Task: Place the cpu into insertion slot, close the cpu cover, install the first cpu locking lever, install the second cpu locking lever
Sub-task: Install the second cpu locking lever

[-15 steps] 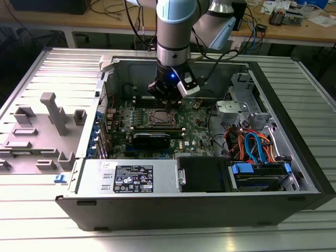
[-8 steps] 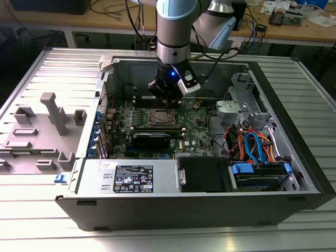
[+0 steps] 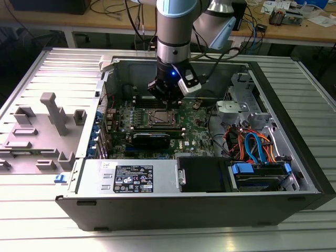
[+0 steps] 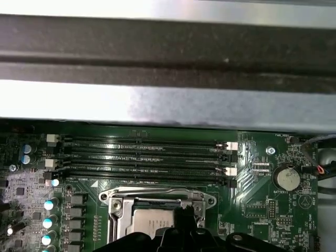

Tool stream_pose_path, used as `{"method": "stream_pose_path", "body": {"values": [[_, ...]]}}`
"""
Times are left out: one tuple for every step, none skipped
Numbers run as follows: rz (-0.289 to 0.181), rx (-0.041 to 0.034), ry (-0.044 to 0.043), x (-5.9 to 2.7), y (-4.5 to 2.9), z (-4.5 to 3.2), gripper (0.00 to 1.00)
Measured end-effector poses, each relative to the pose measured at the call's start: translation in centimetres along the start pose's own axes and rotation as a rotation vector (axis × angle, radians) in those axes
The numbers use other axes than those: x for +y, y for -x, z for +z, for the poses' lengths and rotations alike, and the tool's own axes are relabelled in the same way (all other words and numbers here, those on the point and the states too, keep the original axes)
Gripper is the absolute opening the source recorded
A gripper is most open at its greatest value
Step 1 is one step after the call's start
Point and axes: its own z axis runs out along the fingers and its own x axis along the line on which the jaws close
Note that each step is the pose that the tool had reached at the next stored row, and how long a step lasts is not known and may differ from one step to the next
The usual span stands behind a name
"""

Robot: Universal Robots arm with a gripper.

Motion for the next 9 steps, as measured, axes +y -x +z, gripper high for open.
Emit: {"method": "stream_pose_path", "body": {"values": [[0.000, 0.0000, -0.0002, -0.01, 0.00, -0.10, 0.11], [0.000, 0.0000, -0.0004, -0.03, 0.00, -0.18, 0.11], [0.000, -0.0002, -0.0009, -0.06, 0.00, -0.19, 0.11], [0.000, 0.0000, -0.0017, -0.13, 0.00, -0.20, 0.11], [0.000, 0.0001, -0.0018, -0.24, 0.00, -0.21, 0.11], [0.000, 0.0001, -0.0018, -0.35, -0.01, -0.21, 0.11], [0.000, 0.0000, -0.0018, -0.47, -0.02, -0.21, 0.11], [0.000, 0.0000, -0.0018, -0.59, -0.02, -0.21, 0.11], [0.000, 0.0001, -0.0018, -0.83, -0.03, -0.22, 0.11]]}}
